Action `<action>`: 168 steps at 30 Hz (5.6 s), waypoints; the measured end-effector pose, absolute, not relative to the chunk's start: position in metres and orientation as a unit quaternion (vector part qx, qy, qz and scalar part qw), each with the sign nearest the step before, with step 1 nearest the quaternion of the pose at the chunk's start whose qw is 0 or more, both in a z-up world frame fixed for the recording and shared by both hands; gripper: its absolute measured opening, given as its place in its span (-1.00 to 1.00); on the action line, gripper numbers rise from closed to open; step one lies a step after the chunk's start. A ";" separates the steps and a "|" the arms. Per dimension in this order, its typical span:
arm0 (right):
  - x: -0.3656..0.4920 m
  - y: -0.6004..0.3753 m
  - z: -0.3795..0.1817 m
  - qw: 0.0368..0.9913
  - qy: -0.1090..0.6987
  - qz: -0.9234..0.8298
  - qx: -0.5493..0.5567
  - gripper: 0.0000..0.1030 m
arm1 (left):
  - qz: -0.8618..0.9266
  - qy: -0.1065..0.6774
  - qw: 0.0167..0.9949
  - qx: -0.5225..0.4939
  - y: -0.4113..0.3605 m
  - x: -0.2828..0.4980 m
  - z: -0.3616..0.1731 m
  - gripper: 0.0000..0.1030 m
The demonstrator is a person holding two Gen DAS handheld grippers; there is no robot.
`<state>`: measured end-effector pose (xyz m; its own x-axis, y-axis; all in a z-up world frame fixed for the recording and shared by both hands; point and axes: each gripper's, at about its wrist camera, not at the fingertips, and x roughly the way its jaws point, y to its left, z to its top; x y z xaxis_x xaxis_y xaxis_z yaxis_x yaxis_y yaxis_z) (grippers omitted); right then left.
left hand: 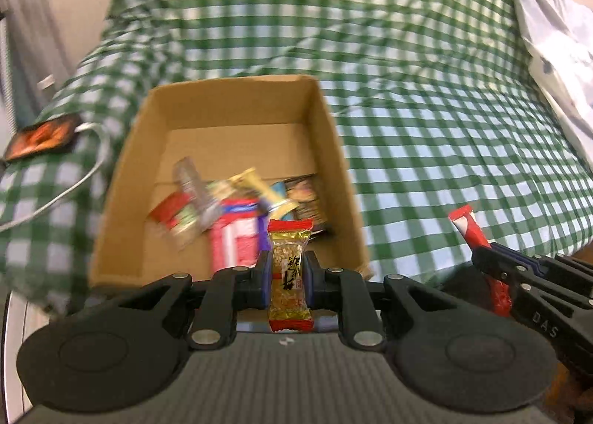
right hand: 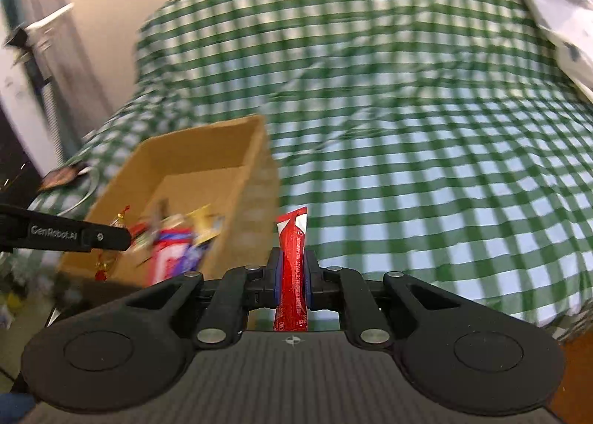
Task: Organize snacks
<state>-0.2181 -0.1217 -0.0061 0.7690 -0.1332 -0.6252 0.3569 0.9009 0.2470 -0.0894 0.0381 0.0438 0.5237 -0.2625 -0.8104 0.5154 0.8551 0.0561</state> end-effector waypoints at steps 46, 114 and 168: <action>-0.231 -0.015 0.024 0.935 0.334 -0.103 0.067 -0.77 | -0.201 0.419 0.883 0.064 0.138 -0.110 0.052 -0.63; -0.096 -0.016 -0.015 0.909 0.391 -0.106 0.103 0.89 | -0.137 0.495 0.850 0.120 0.114 0.003 0.000 0.99; -0.221 0.011 0.040 0.952 0.277 -0.111 0.064 0.99 | -0.096 0.347 0.913 0.193 0.138 -0.132 0.058 1.00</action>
